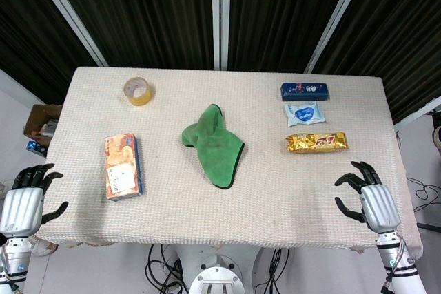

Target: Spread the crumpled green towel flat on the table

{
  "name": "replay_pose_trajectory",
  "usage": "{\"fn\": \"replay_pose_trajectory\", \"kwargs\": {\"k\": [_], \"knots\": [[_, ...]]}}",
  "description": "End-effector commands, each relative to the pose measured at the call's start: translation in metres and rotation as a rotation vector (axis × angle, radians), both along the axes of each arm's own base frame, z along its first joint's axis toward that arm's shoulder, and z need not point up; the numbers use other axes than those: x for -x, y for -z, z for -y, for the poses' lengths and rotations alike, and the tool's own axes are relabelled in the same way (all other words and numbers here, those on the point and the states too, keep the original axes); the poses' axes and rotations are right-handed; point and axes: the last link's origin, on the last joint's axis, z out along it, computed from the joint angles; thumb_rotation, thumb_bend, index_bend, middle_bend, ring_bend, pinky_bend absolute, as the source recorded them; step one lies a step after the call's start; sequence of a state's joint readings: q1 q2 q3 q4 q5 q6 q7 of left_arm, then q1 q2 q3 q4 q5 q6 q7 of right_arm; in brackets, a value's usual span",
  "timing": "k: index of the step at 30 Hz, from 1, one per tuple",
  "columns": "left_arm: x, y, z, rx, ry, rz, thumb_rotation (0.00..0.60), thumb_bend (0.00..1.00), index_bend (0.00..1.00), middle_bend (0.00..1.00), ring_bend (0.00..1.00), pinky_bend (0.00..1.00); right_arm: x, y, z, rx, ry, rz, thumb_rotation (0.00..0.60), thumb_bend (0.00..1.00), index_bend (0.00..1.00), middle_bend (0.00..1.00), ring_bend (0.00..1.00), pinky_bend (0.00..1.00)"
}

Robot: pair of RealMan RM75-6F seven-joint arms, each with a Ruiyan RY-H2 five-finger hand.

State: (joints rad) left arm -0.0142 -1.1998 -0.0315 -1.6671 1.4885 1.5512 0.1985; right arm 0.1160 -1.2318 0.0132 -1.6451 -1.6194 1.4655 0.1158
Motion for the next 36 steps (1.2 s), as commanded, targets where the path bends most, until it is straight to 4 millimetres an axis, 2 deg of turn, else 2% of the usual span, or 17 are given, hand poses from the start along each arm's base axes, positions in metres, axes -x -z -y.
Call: {"fn": "replay_pose_trajectory", "kwargs": {"k": [1,4,8,11,14,17,21,26,29,36], "knots": [[0.002,0.001,-0.002,0.006,-0.008,-0.001,0.600,0.16,0.33,0.19,0.16,0.16,-0.001,0.004,0.004,-0.014,0.000,-0.003,0.600,0.23,0.45,0.39,0.12,0.11],[0.002,0.002,-0.004,0.009,-0.013,-0.001,0.600,0.16,0.33,0.19,0.16,0.16,-0.007,0.010,0.012,-0.031,-0.025,0.000,0.600,0.23,0.45,0.39,0.12,0.11],[0.001,0.001,-0.003,0.004,-0.010,-0.002,0.600,0.16,0.33,0.19,0.16,0.16,-0.029,0.027,0.024,-0.105,-0.139,-0.003,0.600,0.23,0.45,0.37,0.12,0.11],[0.000,0.001,-0.003,0.003,-0.006,0.001,0.600,0.16,0.33,0.19,0.16,0.16,-0.047,0.041,0.032,-0.178,-0.215,-0.006,0.600,0.23,0.45,0.32,0.07,0.05],[-0.003,0.002,-0.002,0.001,0.008,0.003,0.600,0.16,0.33,0.19,0.16,0.16,-0.078,0.070,0.054,-0.282,-0.319,-0.058,0.600,0.19,0.45,0.24,0.01,0.00],[-0.003,0.002,0.001,0.000,0.010,0.007,0.600,0.16,0.33,0.19,0.16,0.16,-0.101,0.096,0.072,-0.339,-0.364,-0.093,0.600,0.18,0.45,0.15,0.00,0.00],[0.000,0.003,0.004,0.002,-0.004,0.015,0.600,0.16,0.33,0.19,0.16,0.16,-0.121,0.132,0.090,-0.420,-0.382,-0.124,0.600,0.18,0.44,0.11,0.00,0.00],[0.006,0.005,0.005,0.003,-0.023,0.024,0.600,0.16,0.33,0.19,0.16,0.16,-0.139,0.174,0.106,-0.411,-0.424,-0.201,0.600,0.19,0.42,0.08,0.00,0.00],[0.009,0.005,0.005,0.003,-0.027,0.026,0.600,0.16,0.33,0.19,0.16,0.16,-0.145,0.190,0.110,-0.373,-0.445,-0.237,0.600,0.19,0.40,0.06,0.00,0.00],[0.014,0.005,0.005,0.006,-0.032,0.034,0.600,0.16,0.33,0.19,0.16,0.16,-0.149,0.211,0.111,-0.333,-0.455,-0.248,0.600,0.19,0.38,0.05,0.00,0.00]]}}
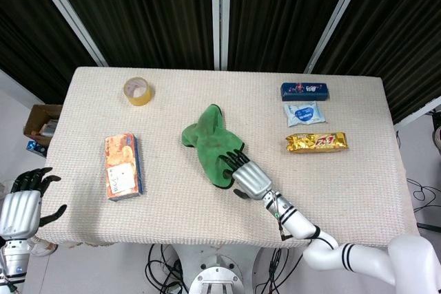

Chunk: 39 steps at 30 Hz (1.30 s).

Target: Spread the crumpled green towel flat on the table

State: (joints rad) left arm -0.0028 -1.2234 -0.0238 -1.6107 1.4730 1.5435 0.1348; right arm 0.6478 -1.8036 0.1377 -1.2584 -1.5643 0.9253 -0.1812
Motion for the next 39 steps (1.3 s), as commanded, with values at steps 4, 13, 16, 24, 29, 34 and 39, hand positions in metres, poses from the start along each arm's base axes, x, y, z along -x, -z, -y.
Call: {"fn": "replay_pose_trajectory", "kwargs": {"k": [4,13,16,24,29,34,39], "knots": [[0.002,0.001,-0.001,0.004,0.000,0.005,0.600,0.16,0.33,0.19,0.16,0.16,-0.006,0.014,0.002,0.009,-0.006,0.018,0.600,0.19,0.38,0.05,0.00,0.00],[0.004,0.001,0.000,0.004,0.004,0.019,0.600,0.16,0.33,0.18,0.16,0.16,-0.009,0.026,0.002,0.001,-0.008,0.018,0.600,0.25,0.43,0.09,0.00,0.00],[0.003,0.001,0.000,0.003,0.010,0.020,0.600,0.16,0.33,0.18,0.16,0.16,-0.009,0.026,0.002,0.011,-0.001,0.032,0.600,0.33,0.49,0.12,0.00,0.00],[-0.004,0.001,-0.003,0.024,0.051,0.041,0.600,0.16,0.33,0.18,0.16,0.16,-0.012,0.015,0.005,0.047,0.004,0.106,0.600,0.44,0.63,0.19,0.00,0.00],[-0.022,0.002,-0.011,0.048,0.130,0.113,0.600,0.16,0.33,0.18,0.16,0.16,-0.026,-0.006,0.013,0.105,-0.033,0.198,0.600,0.44,0.70,0.23,0.00,0.00],[-0.047,0.012,-0.028,0.098,0.213,0.221,0.600,0.16,0.33,0.18,0.16,0.19,-0.059,-0.046,0.034,0.205,-0.102,0.280,0.600,0.44,0.72,0.24,0.00,0.00],[-0.086,0.028,-0.048,0.164,0.310,0.320,0.600,0.15,0.33,0.18,0.16,0.21,-0.099,-0.082,0.057,0.282,-0.105,0.298,0.600,0.44,0.72,0.22,0.00,0.00]]}}
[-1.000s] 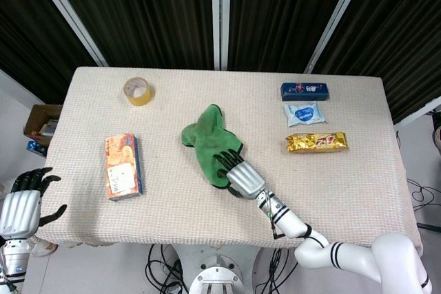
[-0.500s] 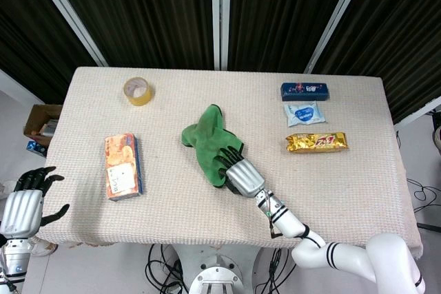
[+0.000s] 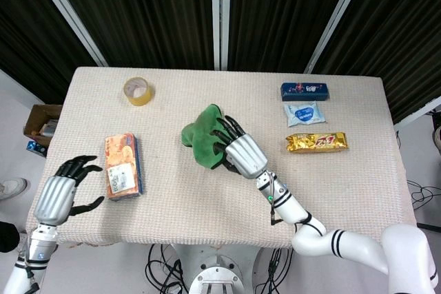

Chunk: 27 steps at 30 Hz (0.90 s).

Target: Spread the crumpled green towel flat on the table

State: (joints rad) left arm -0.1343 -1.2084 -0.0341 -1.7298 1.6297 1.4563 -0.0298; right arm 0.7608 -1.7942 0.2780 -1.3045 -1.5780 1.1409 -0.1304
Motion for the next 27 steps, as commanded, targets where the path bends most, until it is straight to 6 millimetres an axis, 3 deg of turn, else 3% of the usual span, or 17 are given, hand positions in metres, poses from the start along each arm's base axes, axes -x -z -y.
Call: {"fn": "replay_pose_trajectory", "kwargs": {"k": [1,5,11,15,19,27], "knots": [[-0.029,0.012,-0.016,0.051,0.062,0.085,0.600,0.15,0.33,0.18,0.17,0.21,-0.037,-0.032,0.020,0.059,0.007,0.024,0.600,0.44,0.72,0.21,0.00,0.00],[-0.063,0.024,-0.041,0.123,0.106,0.186,0.600,0.14,0.33,0.19,0.17,0.21,-0.069,-0.049,0.035,0.107,0.038,0.045,0.600,0.44,0.72,0.20,0.00,0.00],[-0.092,0.032,-0.070,0.148,0.071,0.362,0.600,0.08,0.32,0.19,0.17,0.21,-0.103,-0.065,0.051,0.181,0.084,0.049,0.600,0.44,0.71,0.20,0.00,0.00],[-0.101,0.040,-0.086,0.161,0.031,0.408,0.600,0.06,0.32,0.19,0.17,0.22,-0.121,-0.069,0.059,0.237,0.122,0.035,0.600,0.44,0.71,0.20,0.00,0.00],[-0.103,0.051,-0.096,0.138,0.003,0.350,0.600,0.03,0.32,0.19,0.17,0.23,-0.138,-0.068,0.061,0.267,0.151,0.027,0.600,0.45,0.70,0.20,0.00,0.00],[-0.112,0.083,-0.117,0.191,-0.074,0.316,0.600,0.00,0.32,0.18,0.17,0.23,-0.164,-0.055,0.065,0.321,0.191,-0.041,0.600,0.45,0.70,0.20,0.00,0.00]]}}
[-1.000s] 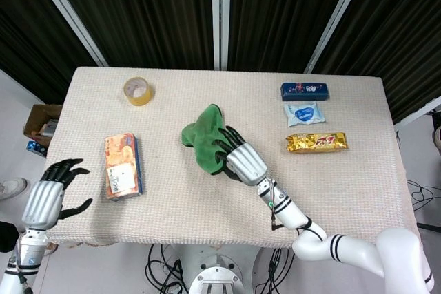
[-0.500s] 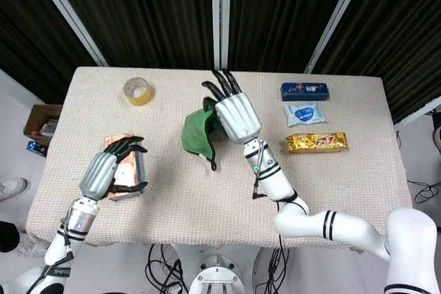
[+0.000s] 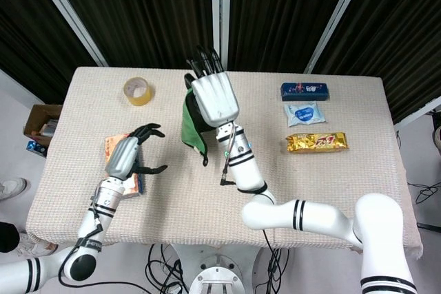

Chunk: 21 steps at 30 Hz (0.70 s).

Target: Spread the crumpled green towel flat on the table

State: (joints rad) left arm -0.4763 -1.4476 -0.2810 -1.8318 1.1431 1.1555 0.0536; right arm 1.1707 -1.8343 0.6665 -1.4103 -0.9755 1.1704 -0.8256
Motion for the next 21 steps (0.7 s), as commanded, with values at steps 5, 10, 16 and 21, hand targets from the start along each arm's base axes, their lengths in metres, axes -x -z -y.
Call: {"fn": "replay_pose_trajectory", "kwargs": {"k": [5,10,16,21], "knots": [[-0.014,0.024,-0.025,0.046,-0.070,-0.036,0.600,0.00,0.28,0.17,0.17,0.24,-0.027,0.013,0.002,0.029,0.056,-0.018,0.600,0.45,0.69,0.20,0.00,0.00],[-0.021,0.029,-0.034,0.069,-0.112,-0.031,0.600,0.00,0.20,0.15,0.15,0.24,-0.044,0.022,-0.003,0.017,0.077,-0.009,0.600,0.46,0.68,0.20,0.00,0.00],[-0.023,0.031,-0.036,0.084,-0.141,-0.033,0.600,0.00,0.18,0.15,0.15,0.24,-0.052,0.031,-0.006,0.019,0.091,-0.017,0.600,0.47,0.68,0.20,0.00,0.00],[-0.023,0.036,-0.038,0.102,-0.164,-0.036,0.600,0.00,0.18,0.15,0.15,0.24,-0.053,0.034,-0.008,-0.013,0.100,0.012,0.600,0.48,0.68,0.20,0.00,0.00]]}}
